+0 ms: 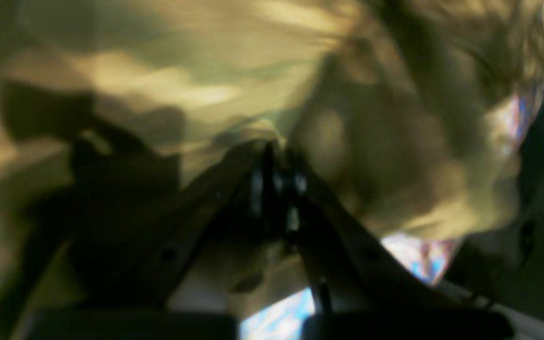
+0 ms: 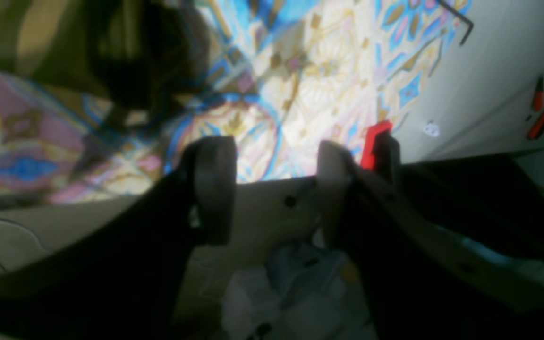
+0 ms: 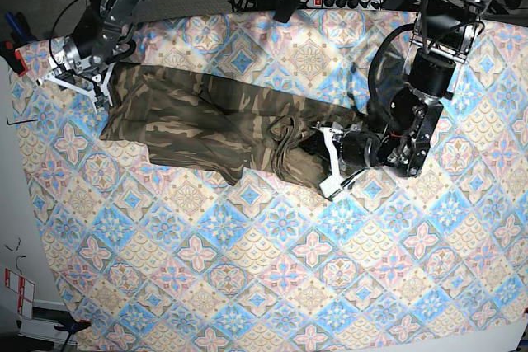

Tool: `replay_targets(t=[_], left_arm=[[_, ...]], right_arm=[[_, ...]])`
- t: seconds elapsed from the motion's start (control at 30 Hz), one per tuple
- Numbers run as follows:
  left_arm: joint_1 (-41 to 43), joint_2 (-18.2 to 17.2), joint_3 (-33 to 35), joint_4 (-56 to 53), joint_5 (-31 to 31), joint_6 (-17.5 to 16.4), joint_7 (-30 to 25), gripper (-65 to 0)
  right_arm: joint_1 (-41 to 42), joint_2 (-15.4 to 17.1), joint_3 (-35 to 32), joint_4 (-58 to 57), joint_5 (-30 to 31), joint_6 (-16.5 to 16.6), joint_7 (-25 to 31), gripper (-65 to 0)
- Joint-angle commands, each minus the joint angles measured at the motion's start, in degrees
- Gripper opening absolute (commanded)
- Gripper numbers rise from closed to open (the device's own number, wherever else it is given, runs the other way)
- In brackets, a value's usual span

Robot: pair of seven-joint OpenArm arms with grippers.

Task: Fold the T-shirt properly
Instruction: 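Move the left gripper to the shirt's other side edge and grasp it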

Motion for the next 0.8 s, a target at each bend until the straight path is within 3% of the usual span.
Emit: replay_targets(t=[0.0, 0.23, 0.33, 0.37, 0.57, 0.63, 0.77], left_arm=[[-1.22, -0.31, -0.66, 2.37, -1.27, -0.32, -0.73, -65.0], [1.68, -0.48, -4.88, 13.54, -1.1, -0.32, -0.55, -65.0], [2.12, -0.22, -13.67, 14.24, -1.01, -0.32, -0.55, -65.0], [2.74, -0.22, -16.83, 14.24, -0.92, -0.32, -0.55, -62.2], [4.94, -0.66, -29.75, 14.24, -0.31, -0.32, -0.9, -27.2], [5.2, -1.19, -30.9, 14.24, 2.86, -0.32, -1.08, -24.0], [5.2, 0.92, -30.72, 14.15, 13.58, -0.32, -5.21, -27.0]], right_arm=[[0.32, 0.34, 0.13, 1.27, -0.87, -0.42, -0.17, -38.5], [0.23, 0.34, 0.22, 1.27, -0.87, -0.42, -0.17, -38.5], [0.23, 0.34, 0.22, 1.27, -0.87, -0.42, -0.17, -38.5], [0.23, 0.34, 0.22, 1.27, -0.87, -0.42, -0.17, -38.5], [0.14, 0.34, 0.22, 1.18, -0.87, -0.42, -0.17, -38.3], [0.14, 0.34, 0.22, 1.09, -0.87, -0.42, -0.17, -38.3], [0.14, 0.34, -0.05, 1.09, -0.87, -0.42, -0.17, -38.3]])
